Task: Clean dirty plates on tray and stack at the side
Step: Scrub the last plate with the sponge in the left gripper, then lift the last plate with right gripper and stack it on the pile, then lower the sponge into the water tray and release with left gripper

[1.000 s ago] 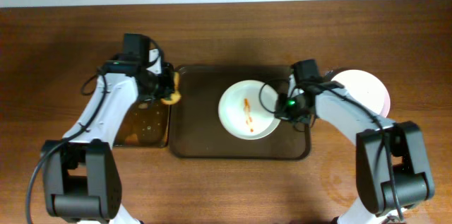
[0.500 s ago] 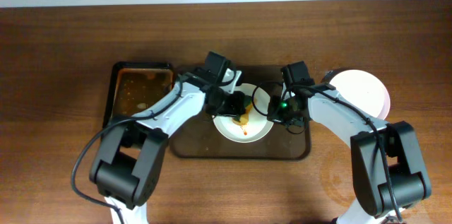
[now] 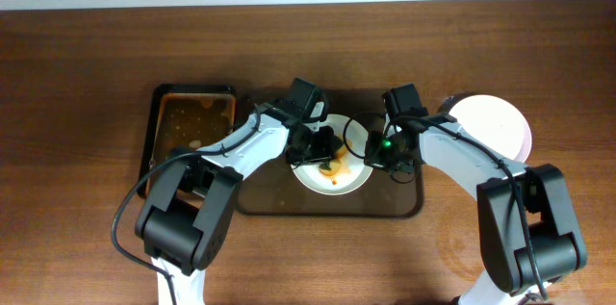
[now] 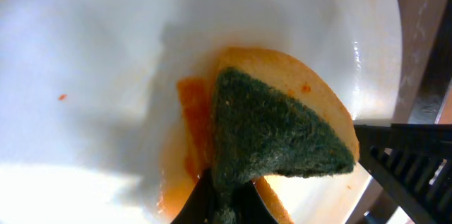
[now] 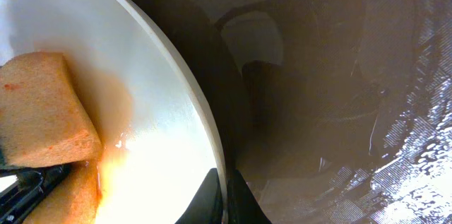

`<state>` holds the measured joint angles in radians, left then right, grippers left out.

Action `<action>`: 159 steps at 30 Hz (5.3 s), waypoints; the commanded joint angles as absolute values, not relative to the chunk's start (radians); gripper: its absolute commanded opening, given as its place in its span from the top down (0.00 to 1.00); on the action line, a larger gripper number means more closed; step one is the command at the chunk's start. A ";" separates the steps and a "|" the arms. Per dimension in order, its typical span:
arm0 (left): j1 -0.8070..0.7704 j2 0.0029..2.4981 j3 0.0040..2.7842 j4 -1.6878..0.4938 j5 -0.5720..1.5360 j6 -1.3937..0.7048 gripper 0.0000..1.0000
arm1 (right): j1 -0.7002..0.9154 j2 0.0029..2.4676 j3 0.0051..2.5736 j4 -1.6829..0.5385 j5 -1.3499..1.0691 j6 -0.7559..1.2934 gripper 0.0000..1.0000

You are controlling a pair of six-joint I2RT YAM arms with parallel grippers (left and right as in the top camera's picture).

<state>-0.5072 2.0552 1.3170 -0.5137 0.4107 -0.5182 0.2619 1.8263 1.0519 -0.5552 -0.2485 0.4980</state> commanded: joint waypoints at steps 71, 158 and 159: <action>0.010 1.735 1.338 -0.850 0.124 -0.136 1.00 | 0.262 1.661 1.267 -0.799 0.085 0.284 0.96; 0.074 1.706 0.943 -0.239 0.206 0.038 0.95 | -0.248 1.645 1.319 -1.085 -0.180 0.292 0.56; 0.074 1.707 0.943 -0.249 0.207 0.038 0.99 | -0.248 1.645 1.319 -1.085 -0.180 0.292 0.56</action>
<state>0.0689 1.7237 0.9344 -0.2253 0.1921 0.0341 -0.2535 1.6447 1.3018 -1.0851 -0.1753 0.3016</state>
